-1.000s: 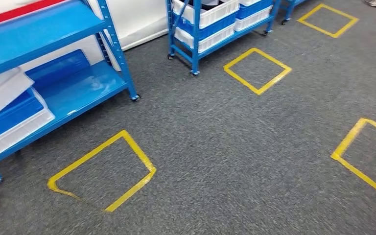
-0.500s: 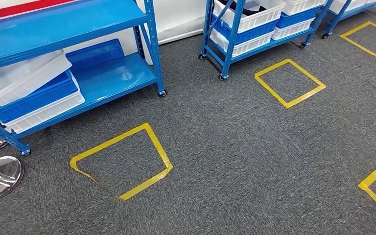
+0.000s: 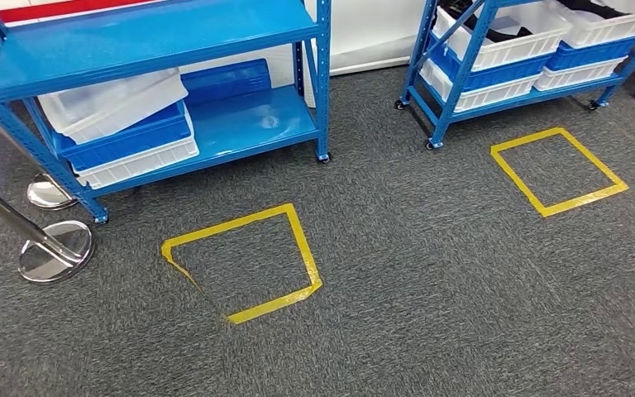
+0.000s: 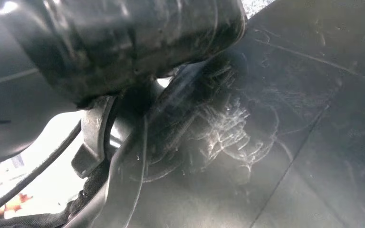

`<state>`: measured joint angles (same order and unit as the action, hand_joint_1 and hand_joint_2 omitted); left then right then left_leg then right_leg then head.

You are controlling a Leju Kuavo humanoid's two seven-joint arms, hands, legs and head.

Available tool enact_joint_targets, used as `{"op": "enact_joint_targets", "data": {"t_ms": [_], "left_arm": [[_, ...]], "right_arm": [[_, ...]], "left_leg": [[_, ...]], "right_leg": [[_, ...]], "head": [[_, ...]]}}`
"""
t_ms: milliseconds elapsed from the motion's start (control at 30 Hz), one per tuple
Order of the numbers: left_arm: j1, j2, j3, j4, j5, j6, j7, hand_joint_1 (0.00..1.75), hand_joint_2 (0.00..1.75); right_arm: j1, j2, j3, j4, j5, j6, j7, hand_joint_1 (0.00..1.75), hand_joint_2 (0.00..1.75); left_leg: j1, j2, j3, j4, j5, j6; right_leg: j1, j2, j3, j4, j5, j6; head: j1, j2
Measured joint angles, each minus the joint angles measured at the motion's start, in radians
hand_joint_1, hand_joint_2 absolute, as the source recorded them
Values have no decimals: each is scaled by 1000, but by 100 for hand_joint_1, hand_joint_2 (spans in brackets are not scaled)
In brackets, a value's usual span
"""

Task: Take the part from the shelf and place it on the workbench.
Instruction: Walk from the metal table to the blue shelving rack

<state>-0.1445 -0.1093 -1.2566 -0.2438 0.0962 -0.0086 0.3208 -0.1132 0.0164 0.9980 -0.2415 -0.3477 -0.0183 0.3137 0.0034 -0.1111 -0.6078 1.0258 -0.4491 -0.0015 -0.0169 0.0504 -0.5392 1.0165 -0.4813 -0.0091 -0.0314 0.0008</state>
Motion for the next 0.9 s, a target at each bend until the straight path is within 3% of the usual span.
{"op": "enact_joint_targets", "data": {"t_ms": [33, 100, 167, 200, 267, 300, 333, 400, 467, 533, 600, 633, 667, 700, 733, 800, 867, 900], "left_arm": [[-1, 0, 0, 0, 1, -4, 3, 0, 0], [-5, 1, 0, 0, 0, -10, 5, 0, 0], [-11, 2, 0, 0, -3, -12, 2, 0, 0], [-12, 2, 0, 0, -5, -13, 0, 0, 0], [-9, 3, 0, 0, -6, -14, 0, 0, 0], [-7, 3, 0, 0, -7, -14, 0, 0, 0], [-7, 3, 0, 0, -8, -14, 2, 0, 0], [-7, 2, 0, 0, -7, -13, 10, 0, 0], [-5, 1, 0, 0, -6, -11, 19, 0, 0], [-3, 1, 0, 0, -6, -8, 23, 0, 0], [-2, 0, 0, 0, -7, -2, 23, 0, 0], [-2, 0, 0, 0, -8, 1, 21, 0, 0], [-1, 0, 0, 0, -9, 5, 20, 0, 0], [0, 0, 0, 0, -10, 8, 19, 0, 0], [1, 0, 0, 0, -11, 11, 18, 0, 0], [3, 0, 0, 0, -11, 15, 17, 0, 0], [3, 0, 0, 0, -12, 18, 16, 0, 0], [3, 0, 0, 0, -12, 18, 16, 0, 0]], "right_arm": [[0, 0, 0, 0, 0, 0, 1, 0, 0], [1, 0, 0, 0, -1, 0, 1, 0, 0], [3, 0, 0, 0, -2, -1, 1, 0, 0], [3, 0, 0, 0, -4, -2, 1, 0, 0], [2, 0, 0, 0, -9, -3, 0, 0, 0], [2, 0, 0, -1, -11, -3, 0, 0, 0], [2, 0, 0, -1, -13, -3, -1, 0, 0], [1, 0, 0, -1, -16, -3, -2, 0, 0], [-2, 0, 0, -1, -19, -4, -3, 0, 0], [-3, 0, 0, -2, -28, -9, -7, 0, 0], [-2, 0, -2, -1, -42, -18, -11, 0, 0], [-1, 0, -4, -1, -47, -22, -11, 0, 0], [2, -1, -6, -1, -50, -25, -10, 0, 0], [4, -2, -7, -1, -52, -28, -9, 0, 0], [6, -3, -8, -1, -51, -31, -8, 0, 0], [8, -6, -9, -1, -50, -36, -2, 0, 0], [7, -7, -10, -1, -49, -38, 3, 0, 0], [7, -8, -10, -1, -49, -38, 4, 0, 0]], "left_leg": [[-2, 30, -15, 31, -18, -5], [-2, 84, -70, 148, -76, -15], [0, 95, -119, 250, -109, -20], [0, 98, -119, 254, -100, -22], [0, 117, -63, 156, -41, -20], [-3, 141, -27, 89, -18, -17], [-7, 161, 2, 35, -3, -10], [-12, 179, 20, -7, -4, 5], [-10, 159, 19, -12, -2, 20], [-6, 145, 24, -18, 0, 32], [-5, 133, 26, -21, -3, 42], [-6, 126, 26, -21, -5, 47], [-7, 117, 28, -21, -8, 49], [-7, 110, 31, -21, -11, 50], [-7, 102, 37, -20, -14, 49], [-7, 92, 49, -19, -23, 44], [-11, 87, 54, -14, -34, 34], [-11, 86, 55, -13, -38, 29]], "right_leg": [[-2, -14, 4, -4, 2, -5], [1, -45, 7, -6, 0, -13], [4, -79, 9, -5, -4, -16], [4, -94, 10, -4, -6, -16], [5, -119, 17, -4, -11, -12], [7, -129, 20, -3, -15, -8], [10, -138, 23, -2, -19, -4], [17, -156, 26, -1, -25, 6], [18, -169, 30, -1, -30, 15], [15, -132, 18, 35, -56, 26], [11, -77, -39, 149, -110, 32], [10, -64, -78, 219, -134, 32], [9, -60, -110, 271, -143, 33], [9, -58, -128, 290, -133, 33], [8, -58, -126, 270, -103, 33], [6, -55, -86, 152, -19, 28], [8, -52, -44, 47, 14, 20], [10, -50, -35, 26, 10, 15]], "head": [[-3, 0], [-9, 0], [-9, 0], [-9, 0], [-9, 0], [-10, 0], [-9, 0], [-7, 0], [-5, 0], [-2, 0], [4, 0], [5, 0], [6, 0], [6, 0], [6, 0], [7, 0], [7, 0], [6, 0]]}}
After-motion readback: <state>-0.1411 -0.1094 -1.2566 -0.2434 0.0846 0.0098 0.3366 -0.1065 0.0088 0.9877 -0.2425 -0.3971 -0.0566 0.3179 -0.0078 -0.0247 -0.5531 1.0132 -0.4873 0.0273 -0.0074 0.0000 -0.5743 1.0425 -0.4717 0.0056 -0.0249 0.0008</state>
